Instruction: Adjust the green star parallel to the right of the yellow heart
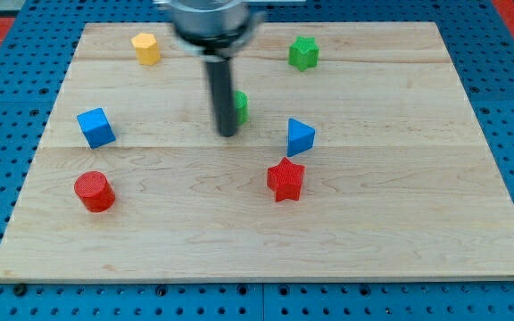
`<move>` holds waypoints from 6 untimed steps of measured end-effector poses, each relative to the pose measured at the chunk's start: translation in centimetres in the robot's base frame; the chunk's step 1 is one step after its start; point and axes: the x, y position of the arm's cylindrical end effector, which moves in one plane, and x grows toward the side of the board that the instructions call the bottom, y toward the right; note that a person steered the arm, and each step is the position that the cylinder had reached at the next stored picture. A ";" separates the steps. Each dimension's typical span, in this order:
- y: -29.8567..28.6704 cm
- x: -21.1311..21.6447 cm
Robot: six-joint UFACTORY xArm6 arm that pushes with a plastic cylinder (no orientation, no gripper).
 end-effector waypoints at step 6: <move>9.2 -12.4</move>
